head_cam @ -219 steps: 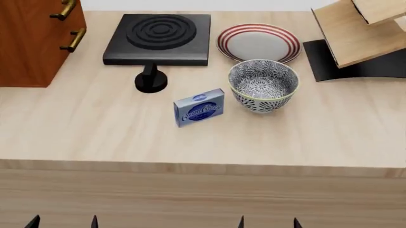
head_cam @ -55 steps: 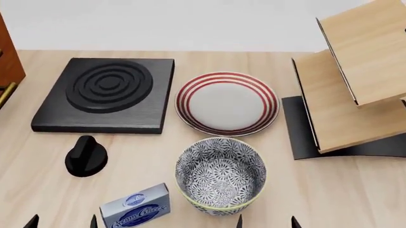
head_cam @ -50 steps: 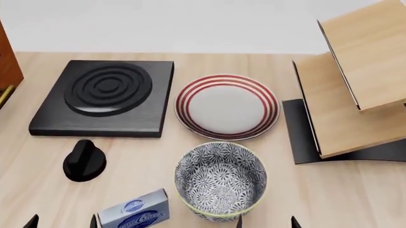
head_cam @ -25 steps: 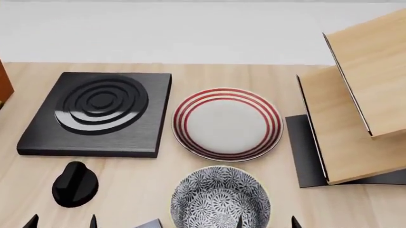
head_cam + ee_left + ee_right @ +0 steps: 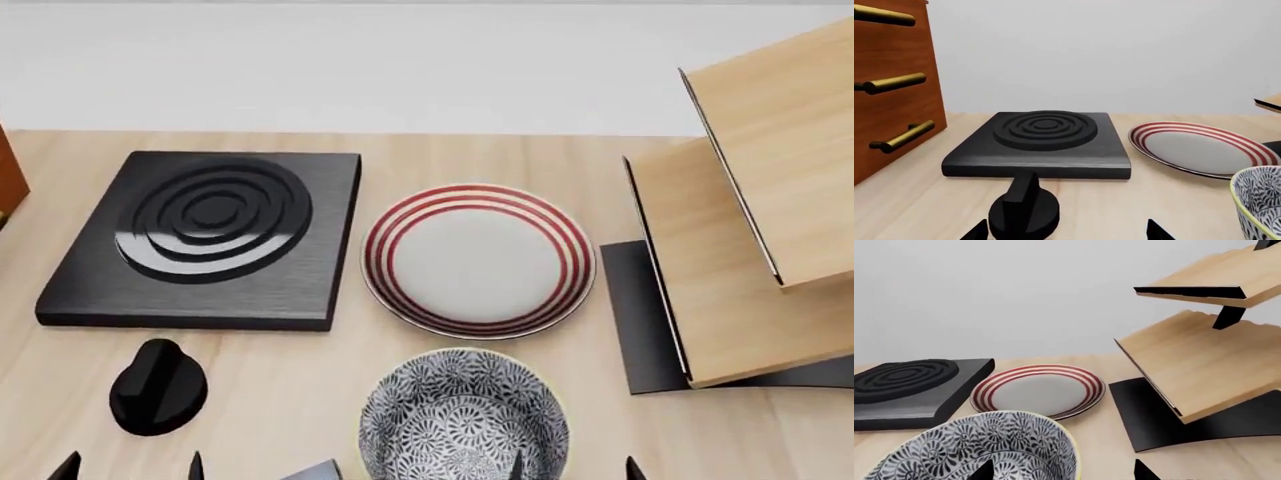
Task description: Pick up the cream cheese and put it in the bowl.
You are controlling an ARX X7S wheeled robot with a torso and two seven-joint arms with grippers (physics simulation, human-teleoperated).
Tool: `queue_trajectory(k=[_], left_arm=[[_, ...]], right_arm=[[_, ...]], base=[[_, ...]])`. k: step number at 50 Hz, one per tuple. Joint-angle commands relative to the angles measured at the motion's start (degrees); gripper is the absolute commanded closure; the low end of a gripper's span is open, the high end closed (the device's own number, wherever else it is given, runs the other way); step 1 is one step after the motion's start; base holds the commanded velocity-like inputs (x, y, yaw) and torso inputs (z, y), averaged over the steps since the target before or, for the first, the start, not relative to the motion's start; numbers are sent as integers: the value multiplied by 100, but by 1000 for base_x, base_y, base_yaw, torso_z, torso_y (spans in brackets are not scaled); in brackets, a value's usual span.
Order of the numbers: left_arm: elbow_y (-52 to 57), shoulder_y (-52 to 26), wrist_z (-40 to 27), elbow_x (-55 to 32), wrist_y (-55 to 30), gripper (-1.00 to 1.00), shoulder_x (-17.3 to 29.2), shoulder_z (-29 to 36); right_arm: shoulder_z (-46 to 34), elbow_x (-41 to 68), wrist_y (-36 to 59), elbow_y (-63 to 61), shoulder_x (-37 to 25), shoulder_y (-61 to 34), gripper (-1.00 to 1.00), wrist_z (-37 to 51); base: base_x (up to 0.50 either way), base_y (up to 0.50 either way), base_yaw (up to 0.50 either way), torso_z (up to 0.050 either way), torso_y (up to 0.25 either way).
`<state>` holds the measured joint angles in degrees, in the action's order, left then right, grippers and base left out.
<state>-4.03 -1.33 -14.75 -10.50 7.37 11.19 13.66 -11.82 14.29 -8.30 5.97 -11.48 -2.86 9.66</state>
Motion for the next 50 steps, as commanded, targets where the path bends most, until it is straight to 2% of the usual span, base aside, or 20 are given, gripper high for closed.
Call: queue_trajectory(k=[1,14,19,25,33,34,36,39,50], left_arm=[[-7,-7,-24,-31,17,-100,22,27],[3,-16,-67,-46,7,-100,46,62],[-124,-28,-60,-42,126,-100,36,73],[-88,-26,-78,-55,94,-100,55,91],[-81,-33,-96,-57,81,-100,73,121],[-123,-37,-84,-64,114,-100,68,124],[-86,-35,-99,-62,82,-100,77,132],[-124,-41,-107,-60,109,-100,75,138],[-91,-41,-142,-82,89,-100,96,161]], right_arm=[[304,334,-57,-57,-136,115,-100,65],[875,363,-287,-120,-419,453,-100,491],[1341,564,-331,-179,-594,695,-100,735],[1381,744,-359,-183,-630,730,-100,615],[1406,336,-213,-251,-650,738,-100,1057],[1591,719,-391,-140,-689,828,-100,816],[1604,801,-382,-150,-726,853,-100,745],[1651,595,-377,-221,-766,944,-100,945],[1846,957,-536,-144,-751,1049,-100,824]], base=[[0,0,0,0,0],[0,0,0,0,0],[0,0,0,0,0],[0,0,0,0,0],[0,0,0,0,0],[0,0,0,0,0],[0,0,0,0,0],[0,0,0,0,0],[0,0,0,0,0]])
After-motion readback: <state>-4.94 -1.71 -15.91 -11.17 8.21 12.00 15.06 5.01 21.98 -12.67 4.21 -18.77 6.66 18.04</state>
